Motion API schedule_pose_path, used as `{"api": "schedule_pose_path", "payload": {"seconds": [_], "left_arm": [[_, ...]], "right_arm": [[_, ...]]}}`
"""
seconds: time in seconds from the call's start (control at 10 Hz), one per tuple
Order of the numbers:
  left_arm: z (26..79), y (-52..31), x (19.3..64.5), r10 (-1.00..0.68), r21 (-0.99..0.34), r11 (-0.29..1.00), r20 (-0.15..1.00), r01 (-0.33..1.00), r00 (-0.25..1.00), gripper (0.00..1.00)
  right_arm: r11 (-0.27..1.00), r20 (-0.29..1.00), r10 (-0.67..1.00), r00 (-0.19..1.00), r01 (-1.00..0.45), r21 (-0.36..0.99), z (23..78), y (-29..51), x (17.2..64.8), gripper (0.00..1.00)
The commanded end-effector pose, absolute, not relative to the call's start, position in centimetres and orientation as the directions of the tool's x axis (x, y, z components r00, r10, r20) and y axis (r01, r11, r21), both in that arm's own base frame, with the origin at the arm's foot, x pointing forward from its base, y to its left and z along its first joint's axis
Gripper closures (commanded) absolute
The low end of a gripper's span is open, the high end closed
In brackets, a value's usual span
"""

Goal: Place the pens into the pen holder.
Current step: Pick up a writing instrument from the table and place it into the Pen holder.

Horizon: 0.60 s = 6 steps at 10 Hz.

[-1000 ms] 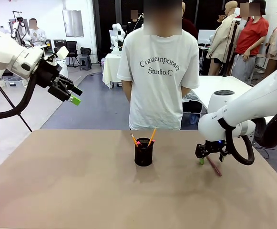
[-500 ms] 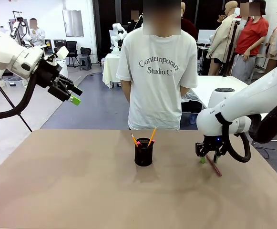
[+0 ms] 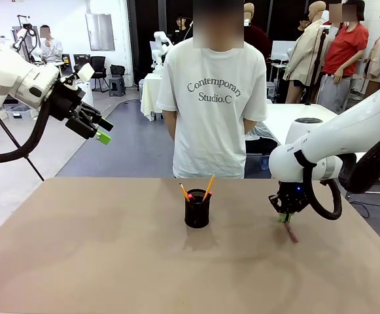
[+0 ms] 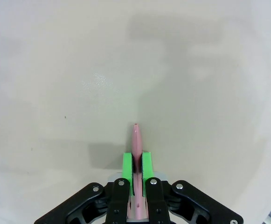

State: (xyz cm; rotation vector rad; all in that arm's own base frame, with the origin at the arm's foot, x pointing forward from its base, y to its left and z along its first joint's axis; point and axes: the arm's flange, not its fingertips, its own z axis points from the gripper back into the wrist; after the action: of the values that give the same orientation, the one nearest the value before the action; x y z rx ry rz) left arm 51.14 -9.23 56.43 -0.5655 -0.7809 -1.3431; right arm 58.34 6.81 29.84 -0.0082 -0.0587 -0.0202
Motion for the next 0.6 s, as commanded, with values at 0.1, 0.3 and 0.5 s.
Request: {"api": "schedule_pose_path", "payload": {"seconds": [0.1,0.3,0.5], "left_arm": [[56.6,-9.2,51.2,-0.639,0.079,0.158,0.768,0.984,0.041,0.0],[56.6,-9.2,51.2,-0.639,0.079,0.158,0.768,0.984,0.041,0.0],[56.6,-9.2,51.2,-0.639,0.079,0.158,0.768,0.984,0.041,0.0]], "right_arm": [[1.0,0.037,-0.002,0.999,0.002,0.012,29.0,6.3,58.8,1.0],[0.995,0.034,0.033,0.999,-0.036,0.092,29.8,6.3,58.6,1.0],[0.973,0.01,0.027,1.0,-0.029,0.23,30.8,6.3,58.4,1.0]]}}
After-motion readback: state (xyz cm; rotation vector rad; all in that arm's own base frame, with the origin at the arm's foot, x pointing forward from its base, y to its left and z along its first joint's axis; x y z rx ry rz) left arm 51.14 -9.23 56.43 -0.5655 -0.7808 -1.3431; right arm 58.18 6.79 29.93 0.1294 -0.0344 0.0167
